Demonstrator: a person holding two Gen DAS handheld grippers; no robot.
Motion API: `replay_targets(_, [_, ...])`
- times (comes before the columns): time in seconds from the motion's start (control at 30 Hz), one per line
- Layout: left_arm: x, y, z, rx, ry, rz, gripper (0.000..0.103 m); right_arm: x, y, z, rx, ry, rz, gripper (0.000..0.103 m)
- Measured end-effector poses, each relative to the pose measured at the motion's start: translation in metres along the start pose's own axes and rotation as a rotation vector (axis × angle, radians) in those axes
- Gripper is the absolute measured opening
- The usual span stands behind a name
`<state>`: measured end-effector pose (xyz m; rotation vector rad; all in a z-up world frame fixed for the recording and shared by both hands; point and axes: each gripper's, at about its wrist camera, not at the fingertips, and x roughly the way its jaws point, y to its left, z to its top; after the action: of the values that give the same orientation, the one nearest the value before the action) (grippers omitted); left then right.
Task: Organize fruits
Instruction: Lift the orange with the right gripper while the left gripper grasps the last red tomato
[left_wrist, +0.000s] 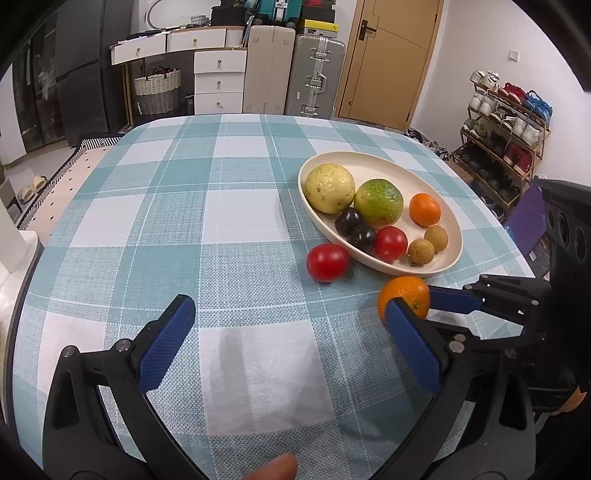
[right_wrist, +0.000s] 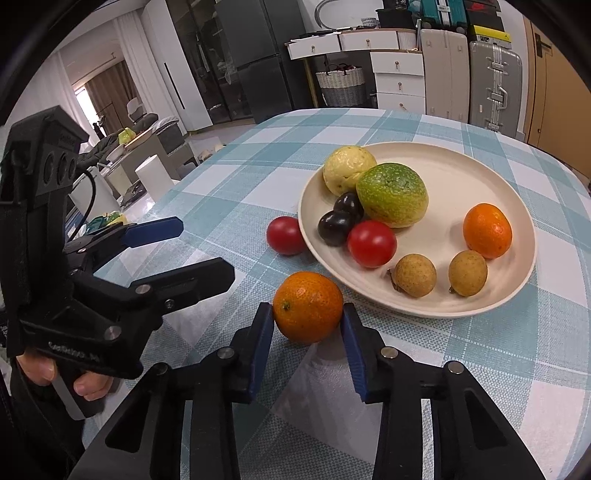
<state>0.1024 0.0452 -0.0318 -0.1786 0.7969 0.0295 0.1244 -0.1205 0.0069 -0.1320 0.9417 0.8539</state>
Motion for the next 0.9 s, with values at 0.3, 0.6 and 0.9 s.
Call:
replay_targets(0.3, [0.009,-0.005,0.005,0.022,0.013,0.013,0.102,-0.026,-0.005,-0.017,0.007,-0.048,-0.017,0.038])
replay_targets(0.6, [0.032,-0.011,0.013,0.027,0.061,0.017,0.08,-0.047,-0.027,-0.019,0.054,-0.095,-0.074,0.038])
replay_targets(0.9, [0.052,-0.022,0.019,0.067,0.099,0.004,0.063,-0.058,-0.041,-0.014,0.068,-0.116,-0.103,0.038])
